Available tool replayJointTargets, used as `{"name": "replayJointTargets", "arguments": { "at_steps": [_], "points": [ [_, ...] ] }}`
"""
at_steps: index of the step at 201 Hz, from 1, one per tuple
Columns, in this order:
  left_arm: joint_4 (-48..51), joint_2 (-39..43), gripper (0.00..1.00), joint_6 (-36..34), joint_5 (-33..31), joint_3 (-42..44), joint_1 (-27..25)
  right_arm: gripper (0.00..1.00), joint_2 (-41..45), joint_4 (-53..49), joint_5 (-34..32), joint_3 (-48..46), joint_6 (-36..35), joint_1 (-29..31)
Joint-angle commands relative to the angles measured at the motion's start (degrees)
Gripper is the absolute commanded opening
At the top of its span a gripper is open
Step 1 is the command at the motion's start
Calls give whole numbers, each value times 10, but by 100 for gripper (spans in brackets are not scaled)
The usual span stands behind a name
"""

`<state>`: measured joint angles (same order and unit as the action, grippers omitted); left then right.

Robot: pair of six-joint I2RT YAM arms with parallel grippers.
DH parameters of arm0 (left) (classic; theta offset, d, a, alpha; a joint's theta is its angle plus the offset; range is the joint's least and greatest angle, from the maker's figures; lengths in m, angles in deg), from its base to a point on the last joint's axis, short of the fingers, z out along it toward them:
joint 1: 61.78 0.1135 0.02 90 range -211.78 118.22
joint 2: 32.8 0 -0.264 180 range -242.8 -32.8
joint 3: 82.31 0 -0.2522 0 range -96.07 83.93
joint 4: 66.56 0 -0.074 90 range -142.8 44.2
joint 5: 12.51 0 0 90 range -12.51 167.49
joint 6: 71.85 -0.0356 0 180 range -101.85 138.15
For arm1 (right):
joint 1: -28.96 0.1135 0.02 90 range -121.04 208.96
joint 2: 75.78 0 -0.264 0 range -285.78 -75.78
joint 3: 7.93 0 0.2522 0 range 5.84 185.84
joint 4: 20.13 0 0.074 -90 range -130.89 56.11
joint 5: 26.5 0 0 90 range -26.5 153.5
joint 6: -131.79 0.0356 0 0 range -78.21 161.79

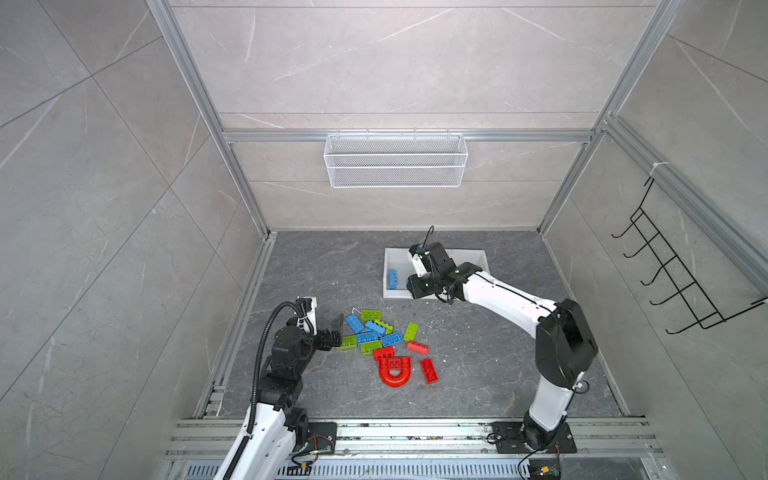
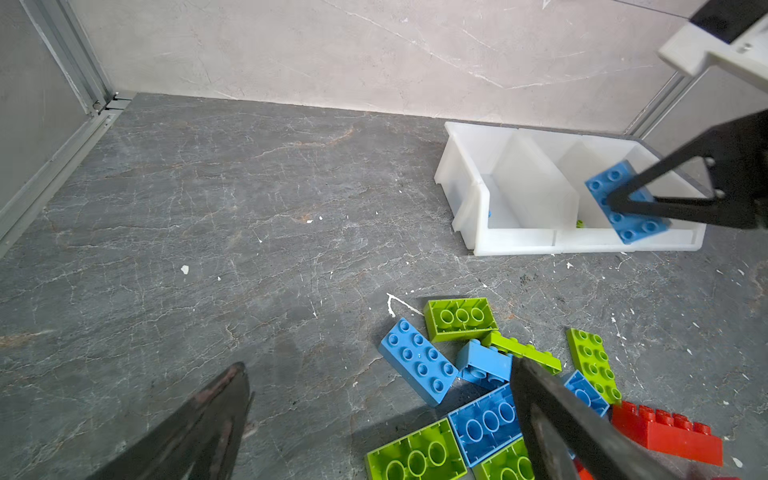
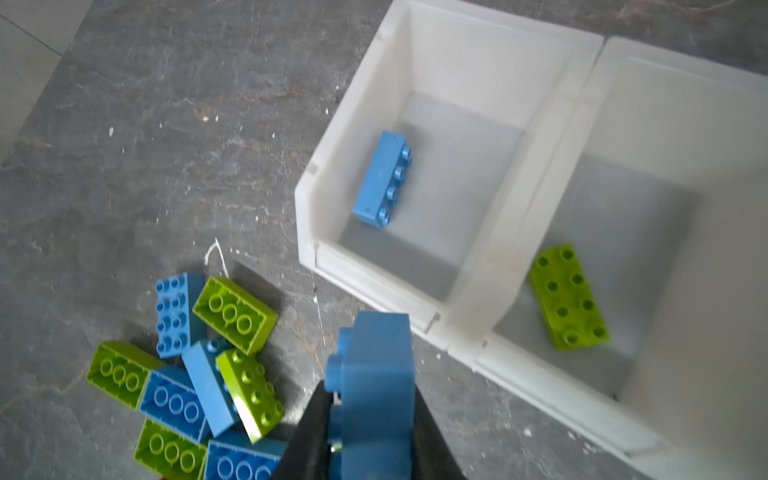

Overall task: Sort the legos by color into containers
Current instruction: 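Carry the blue brick into the nearest bin compartment and release it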

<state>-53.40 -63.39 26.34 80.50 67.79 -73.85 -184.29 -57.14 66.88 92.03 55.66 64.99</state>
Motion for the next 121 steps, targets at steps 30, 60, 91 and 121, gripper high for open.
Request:
{"name": "replayJointTargets", "arguments": {
  "at_steps": [30, 60, 91, 121],
  "points": [
    [-3, 4, 100, 6, -2, 3, -1, 15, -113, 29, -8, 106, 26, -8],
    [-3, 5, 100, 6, -1, 3, -1, 17, -146, 34, -22, 134, 28, -13],
    [-3, 5, 100, 7, -4, 3, -1, 31, -174, 21, -26, 165, 28, -19],
    [-2, 5, 100, 6, -5, 3, -1, 51, -183, -11, -24, 197, 18, -21]
  ]
}}
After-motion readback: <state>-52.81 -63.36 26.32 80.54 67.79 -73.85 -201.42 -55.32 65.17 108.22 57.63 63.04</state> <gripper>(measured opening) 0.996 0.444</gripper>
